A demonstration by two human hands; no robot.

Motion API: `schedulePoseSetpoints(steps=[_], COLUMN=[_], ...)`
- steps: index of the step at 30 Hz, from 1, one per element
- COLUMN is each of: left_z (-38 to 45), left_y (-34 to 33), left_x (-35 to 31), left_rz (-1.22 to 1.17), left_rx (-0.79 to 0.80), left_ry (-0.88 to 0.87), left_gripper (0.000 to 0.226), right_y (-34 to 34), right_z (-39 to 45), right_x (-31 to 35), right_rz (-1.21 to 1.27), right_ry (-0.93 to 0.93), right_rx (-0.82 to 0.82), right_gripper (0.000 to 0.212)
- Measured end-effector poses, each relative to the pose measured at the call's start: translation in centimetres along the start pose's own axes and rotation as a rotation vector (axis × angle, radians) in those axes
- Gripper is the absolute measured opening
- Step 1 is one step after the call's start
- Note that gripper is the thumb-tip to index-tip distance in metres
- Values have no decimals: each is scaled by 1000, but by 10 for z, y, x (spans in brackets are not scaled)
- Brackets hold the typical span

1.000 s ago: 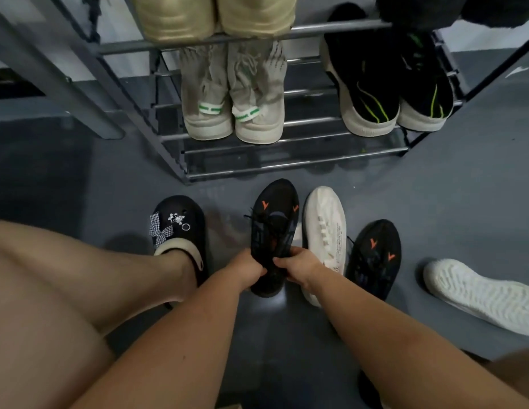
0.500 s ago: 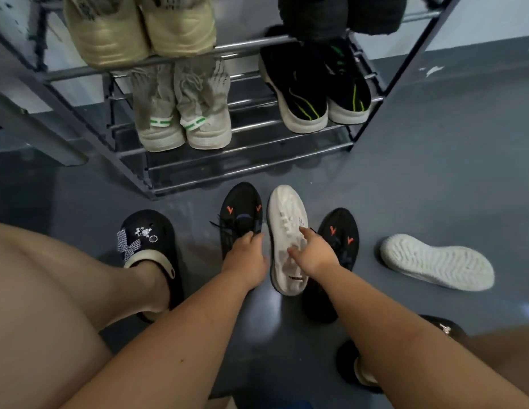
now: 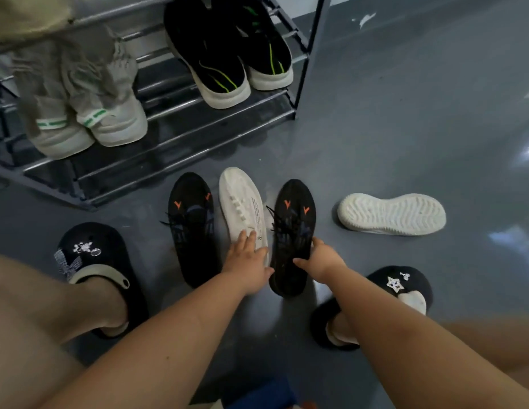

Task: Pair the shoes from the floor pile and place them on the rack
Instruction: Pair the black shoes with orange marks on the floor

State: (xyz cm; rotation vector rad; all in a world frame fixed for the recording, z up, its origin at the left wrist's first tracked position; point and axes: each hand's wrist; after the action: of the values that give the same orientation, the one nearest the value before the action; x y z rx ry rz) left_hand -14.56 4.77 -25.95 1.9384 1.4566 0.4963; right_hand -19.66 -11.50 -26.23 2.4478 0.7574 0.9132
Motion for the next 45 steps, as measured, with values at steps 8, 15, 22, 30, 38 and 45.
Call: schedulePoseSetpoints(steps=[8,15,22,30,38,45], left_z=[20,22,10,-38,-76,-68], left_y=[-6,4,37,49,55,48], left_x=[-26,-42,-39,15,77,104], left_rz=[109,-112,-684,-1507,-1700,-1748], left_rx=[27,9,-21,127,106,119], left_ry=[22,106,182,159,231,305], left_gripper=[63,55,50,39,41,42], right_y=[-1,16,29,14,-21,-47], right_z=[18,19,-4,-38,-52,-32], right_x=[-6,-1,26,79,136,151], right_rz=[356,728,1050,1083,959,846], right_ry=[-90,-201,-194,-40,40,40], right_rx=[26,-19,-107,-84,211,108], right_gripper=[46,45,45,38,27,58])
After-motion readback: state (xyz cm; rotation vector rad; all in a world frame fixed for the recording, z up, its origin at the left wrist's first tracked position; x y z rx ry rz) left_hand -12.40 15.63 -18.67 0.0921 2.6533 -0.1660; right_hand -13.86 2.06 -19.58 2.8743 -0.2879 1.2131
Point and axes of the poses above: each hand's wrist, its own z-axis towards the middle knuckle, its own y-axis out of the back of the hand, x = y × z, and after that the axes turned 11 degrees about y, right-handed
